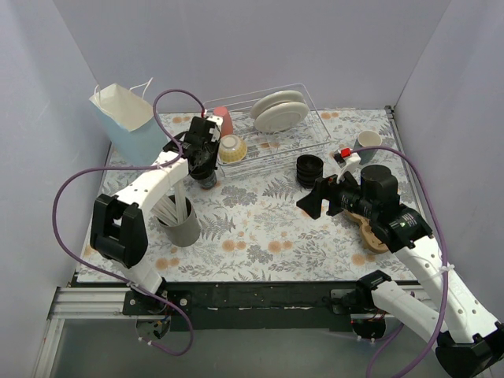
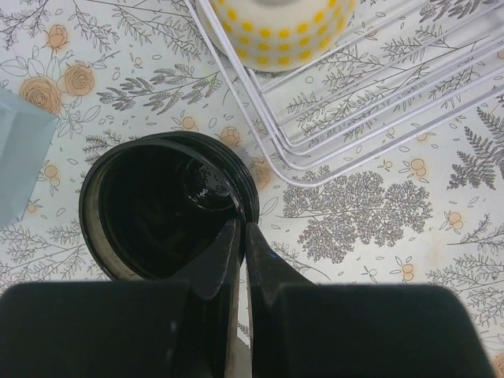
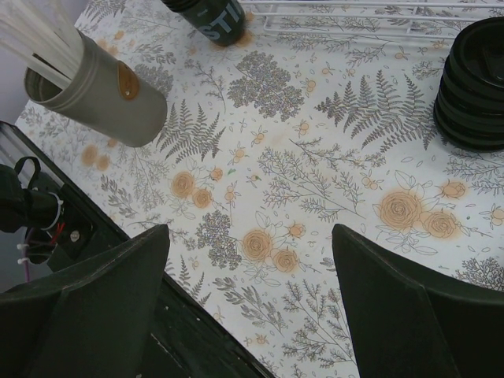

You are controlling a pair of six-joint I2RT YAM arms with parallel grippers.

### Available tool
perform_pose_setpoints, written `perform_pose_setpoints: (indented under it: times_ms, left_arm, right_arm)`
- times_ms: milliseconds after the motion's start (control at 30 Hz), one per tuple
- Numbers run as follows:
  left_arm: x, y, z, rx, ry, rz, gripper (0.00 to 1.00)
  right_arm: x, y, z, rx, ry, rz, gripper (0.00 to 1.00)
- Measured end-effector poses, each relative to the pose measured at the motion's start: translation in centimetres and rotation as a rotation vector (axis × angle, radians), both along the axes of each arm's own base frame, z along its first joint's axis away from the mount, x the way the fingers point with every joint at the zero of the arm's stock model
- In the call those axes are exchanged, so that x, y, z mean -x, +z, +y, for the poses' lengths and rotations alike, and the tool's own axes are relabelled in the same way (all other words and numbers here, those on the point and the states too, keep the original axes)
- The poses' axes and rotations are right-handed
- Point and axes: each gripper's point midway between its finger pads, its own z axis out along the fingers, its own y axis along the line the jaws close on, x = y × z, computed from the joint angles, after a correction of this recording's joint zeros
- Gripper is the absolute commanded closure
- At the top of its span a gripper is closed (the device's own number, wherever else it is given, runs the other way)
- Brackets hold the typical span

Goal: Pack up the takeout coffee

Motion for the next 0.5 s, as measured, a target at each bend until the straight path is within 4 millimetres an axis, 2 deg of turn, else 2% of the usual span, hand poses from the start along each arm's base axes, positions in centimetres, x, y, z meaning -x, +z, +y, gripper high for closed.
perform_pose_setpoints:
  times_ms: [300, 400, 500]
  left_arm:
    - [0.4, -1.1, 0.4, -0.034, 0.014, 0.057, 1.00]
    - [0.4, -0.6, 0.6, -0.042, 0.021, 0.056, 1.00]
    - [0.0, 0.8, 0.7, -0.044, 0.030, 0.037, 1.00]
  right_arm:
    - [0.0, 0.0, 0.0, 0.000, -0.001, 0.000, 0.09]
    - [0.0, 0.0, 0.0, 0.000, -0.001, 0.000, 0.09]
    - [0.0, 0.0, 0.0, 0.000, -0.001, 0.000, 0.09]
